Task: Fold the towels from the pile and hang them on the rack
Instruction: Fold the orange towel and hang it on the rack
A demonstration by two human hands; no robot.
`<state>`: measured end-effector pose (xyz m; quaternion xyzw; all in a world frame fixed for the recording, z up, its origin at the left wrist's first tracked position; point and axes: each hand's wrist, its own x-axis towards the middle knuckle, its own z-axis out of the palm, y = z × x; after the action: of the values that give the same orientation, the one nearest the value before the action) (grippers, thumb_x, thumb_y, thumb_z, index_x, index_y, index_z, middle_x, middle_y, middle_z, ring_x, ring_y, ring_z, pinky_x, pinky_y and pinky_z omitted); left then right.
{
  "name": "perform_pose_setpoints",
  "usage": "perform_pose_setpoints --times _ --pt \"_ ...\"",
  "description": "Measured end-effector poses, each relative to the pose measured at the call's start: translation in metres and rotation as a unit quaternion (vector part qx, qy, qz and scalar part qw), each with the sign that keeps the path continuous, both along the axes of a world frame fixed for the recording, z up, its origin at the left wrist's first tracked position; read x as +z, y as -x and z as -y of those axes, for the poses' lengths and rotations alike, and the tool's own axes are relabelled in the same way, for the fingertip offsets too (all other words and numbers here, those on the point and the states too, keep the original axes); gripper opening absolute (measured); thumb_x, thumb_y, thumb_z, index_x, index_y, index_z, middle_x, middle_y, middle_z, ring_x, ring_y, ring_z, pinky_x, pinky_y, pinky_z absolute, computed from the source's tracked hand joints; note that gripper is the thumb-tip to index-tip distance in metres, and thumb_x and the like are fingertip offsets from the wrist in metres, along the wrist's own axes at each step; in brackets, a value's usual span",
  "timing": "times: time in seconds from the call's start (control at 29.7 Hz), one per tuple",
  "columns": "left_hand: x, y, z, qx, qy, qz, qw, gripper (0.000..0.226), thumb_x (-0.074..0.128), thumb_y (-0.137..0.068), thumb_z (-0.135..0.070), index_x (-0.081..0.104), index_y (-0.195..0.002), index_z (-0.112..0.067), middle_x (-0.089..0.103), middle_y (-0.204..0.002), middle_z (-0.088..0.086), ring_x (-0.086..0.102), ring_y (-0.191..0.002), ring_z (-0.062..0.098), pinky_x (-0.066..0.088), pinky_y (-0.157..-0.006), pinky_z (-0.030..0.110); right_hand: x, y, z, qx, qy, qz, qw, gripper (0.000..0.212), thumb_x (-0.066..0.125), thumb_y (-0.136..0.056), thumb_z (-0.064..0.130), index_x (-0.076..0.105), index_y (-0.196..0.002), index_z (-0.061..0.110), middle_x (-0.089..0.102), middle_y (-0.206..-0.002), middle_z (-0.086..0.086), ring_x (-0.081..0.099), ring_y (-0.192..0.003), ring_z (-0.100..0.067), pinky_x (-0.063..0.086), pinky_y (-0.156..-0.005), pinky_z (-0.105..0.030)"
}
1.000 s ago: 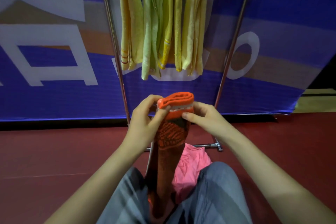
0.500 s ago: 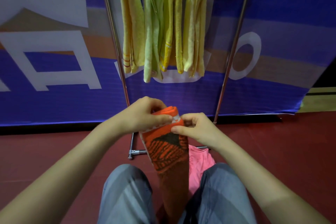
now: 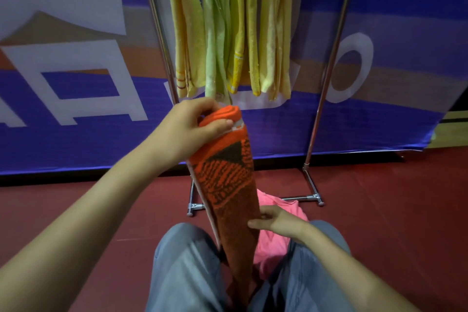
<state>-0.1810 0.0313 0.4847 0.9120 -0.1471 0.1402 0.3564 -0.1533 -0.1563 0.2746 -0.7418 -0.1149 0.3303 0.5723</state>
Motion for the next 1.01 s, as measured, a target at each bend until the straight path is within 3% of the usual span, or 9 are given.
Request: perform_pose_setpoints --times 0.1,0.2,0.34,0.51,0.61,0.74,0.81,0.91,1.01 --pt "-0.011 0.002 -0.013 0.059 -0.002 -0.016 0.998 0.012 0.06 -0.085 -0.025 0.058 -0.088 -0.014 0.058 -0.074 -0.002 0.055 -0.068 0.007 0.045 -0.065 0.023 -0.008 -0.003 0.009 -0.045 -0.007 0.003 0.999 0.015 0.058 -0.083 -0.002 0.063 -0.084 0.012 0.067 -0.057 0.019 0.059 -0.06 0.009 0.048 -0.067 -0.009" --pt "-0.036 0.003 -0.025 0.12 -0.053 -0.108 0.985 0.017 0.056 -0.087 -0.023 0.055 -0.093 -0.008 0.057 -0.082 0.006 0.056 -0.077 0.024 0.046 -0.067 0.035 0.002 -0.004 0.018 -0.022 -0.026 0.022 0.999 0.017 0.061 -0.083 0.006 0.063 -0.098 -0.001 0.068 -0.066 0.016 0.06 -0.066 0.006 0.047 -0.075 -0.015" --pt "-0.078 0.004 -0.021 0.073 -0.115 -0.235 0.962 0.017 0.06 -0.084 -0.018 0.045 -0.076 -0.019 0.052 -0.075 0.001 0.052 -0.075 0.02 0.039 -0.057 0.017 0.04 -0.005 0.027 -0.001 -0.069 0.037 0.997 0.015 0.062 -0.081 0.012 0.065 -0.095 0.009 0.07 -0.072 0.016 0.061 -0.075 0.005 0.047 -0.079 -0.012" --pt "-0.087 0.004 0.019 -0.089 0.084 -0.274 0.954 0.021 0.054 -0.088 -0.02 0.05 -0.109 -0.022 0.055 -0.109 -0.006 0.049 -0.103 0.003 0.036 -0.08 -0.002 0.098 -0.001 0.03 0.051 -0.104 0.059 0.992 0.014 0.058 -0.076 0.017 0.066 -0.088 0.018 0.072 -0.075 0.015 0.063 -0.076 0.005 0.046 -0.073 -0.01" --pt "-0.078 0.002 0.039 -0.153 0.163 -0.264 0.938 0.016 0.051 -0.089 -0.03 0.059 -0.096 -0.018 0.06 -0.095 -0.005 0.052 -0.091 -0.001 0.04 -0.082 0.008 0.125 0.002 0.027 0.097 -0.099 0.074 0.988 0.01 0.057 -0.076 0.016 0.066 -0.082 0.019 0.07 -0.069 0.014 0.062 -0.07 0.005 0.046 -0.069 -0.009" --pt "-0.065 0.002 0.048 -0.161 0.14 -0.241 0.947 0.032 0.055 -0.08 -0.047 0.052 -0.068 -0.018 0.045 -0.065 -0.009 0.04 -0.062 0.0 0.034 -0.06 0.014 0.139 0.005 0.036 0.097 -0.127 0.065 0.985 0.012 0.058 -0.082 0.002 0.063 -0.079 0.013 0.069 -0.063 0.014 0.061 -0.066 0.006 0.045 -0.065 -0.007" --pt "-0.057 0.003 0.049 -0.178 0.133 -0.228 0.948 0.03 0.056 -0.08 -0.038 0.048 -0.06 -0.016 0.04 -0.056 -0.01 0.035 -0.053 -0.001 0.03 -0.053 0.015 0.136 0.009 0.039 0.105 -0.147 0.052 0.982 0.01 0.071 -0.074 0.018 0.064 -0.08 0.015 0.069 -0.065 0.015 0.061 -0.066 0.006 0.045 -0.065 -0.007" --pt "-0.046 0.005 0.051 -0.2 0.183 -0.218 0.937 0.031 0.052 -0.085 -0.016 0.046 -0.055 -0.014 0.042 -0.044 -0.013 0.036 -0.045 -0.003 0.031 -0.048 0.008 0.124 0.015 0.041 0.113 -0.156 -0.001 0.981 0.048 0.078 -0.053 0.054 0.071 -0.08 0.016 0.072 -0.075 0.013 0.063 -0.075 0.005 0.047 -0.07 -0.008" --pt "-0.035 0.008 0.046 -0.162 0.262 -0.198 0.931 0.027 0.052 -0.081 -0.019 0.046 -0.055 -0.012 0.044 -0.047 -0.012 0.039 -0.047 -0.002 0.033 -0.05 0.009 0.106 0.02 0.047 0.127 -0.161 -0.047 0.978 0.049 0.08 -0.045 0.06 0.075 -0.076 0.023 0.072 -0.074 0.015 0.065 -0.073 0.004 0.048 -0.07 -0.01"
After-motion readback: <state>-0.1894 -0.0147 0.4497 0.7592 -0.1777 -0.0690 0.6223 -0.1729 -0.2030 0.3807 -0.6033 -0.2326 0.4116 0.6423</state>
